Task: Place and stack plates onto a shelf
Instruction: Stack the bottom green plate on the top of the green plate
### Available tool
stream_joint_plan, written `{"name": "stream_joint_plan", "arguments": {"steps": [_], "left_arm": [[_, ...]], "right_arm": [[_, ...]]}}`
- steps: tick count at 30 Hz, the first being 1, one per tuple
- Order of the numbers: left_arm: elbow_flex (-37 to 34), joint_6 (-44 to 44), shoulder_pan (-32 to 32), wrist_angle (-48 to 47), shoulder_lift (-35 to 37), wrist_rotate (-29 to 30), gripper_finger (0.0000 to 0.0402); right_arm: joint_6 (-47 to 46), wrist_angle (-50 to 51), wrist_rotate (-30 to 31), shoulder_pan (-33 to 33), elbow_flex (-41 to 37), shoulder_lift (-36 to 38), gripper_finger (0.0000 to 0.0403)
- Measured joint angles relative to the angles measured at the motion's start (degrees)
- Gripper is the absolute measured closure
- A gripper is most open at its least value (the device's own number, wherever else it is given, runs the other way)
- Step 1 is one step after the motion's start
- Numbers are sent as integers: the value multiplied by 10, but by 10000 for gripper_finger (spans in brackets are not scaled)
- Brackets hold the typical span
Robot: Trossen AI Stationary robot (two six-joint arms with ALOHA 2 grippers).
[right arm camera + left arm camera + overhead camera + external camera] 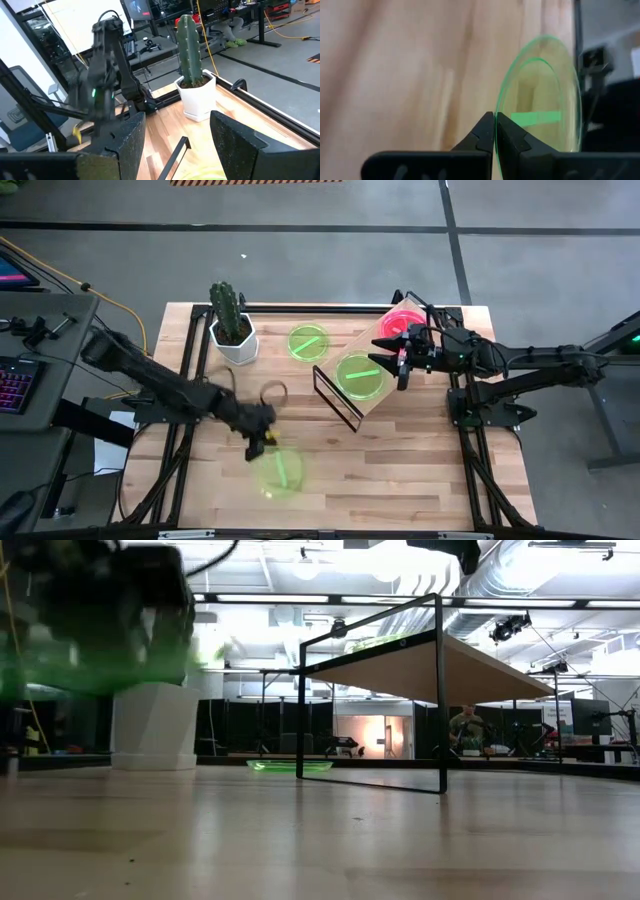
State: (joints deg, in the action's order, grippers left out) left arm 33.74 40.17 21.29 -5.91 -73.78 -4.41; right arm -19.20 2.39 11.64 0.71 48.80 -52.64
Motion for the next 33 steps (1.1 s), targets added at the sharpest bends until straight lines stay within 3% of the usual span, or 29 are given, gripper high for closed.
{"name": "stream_joint_plan", "arguments": {"steps": [4,8,12,17,24,29,33], "left_arm": [[0,-20,-65,-73,135,2,401],[1,6,-140,-79,256,6,401],[27,17,-217,-80,309,46,401],[103,-32,-307,-77,278,56,401],[214,-142,-405,-78,159,-15,401],[265,-163,-427,-61,76,-40,401],[270,-147,-427,18,33,-43,401]], "right_arm": [[0,0,-7,5,0,0,199],[-2,0,-7,6,0,0,199],[-4,-1,-7,6,0,0,199],[-17,-23,-7,5,0,0,199],[-18,-65,-7,5,0,0,199],[-17,-70,-7,5,0,0,199],[-17,-71,-7,5,0,0,199]]}}
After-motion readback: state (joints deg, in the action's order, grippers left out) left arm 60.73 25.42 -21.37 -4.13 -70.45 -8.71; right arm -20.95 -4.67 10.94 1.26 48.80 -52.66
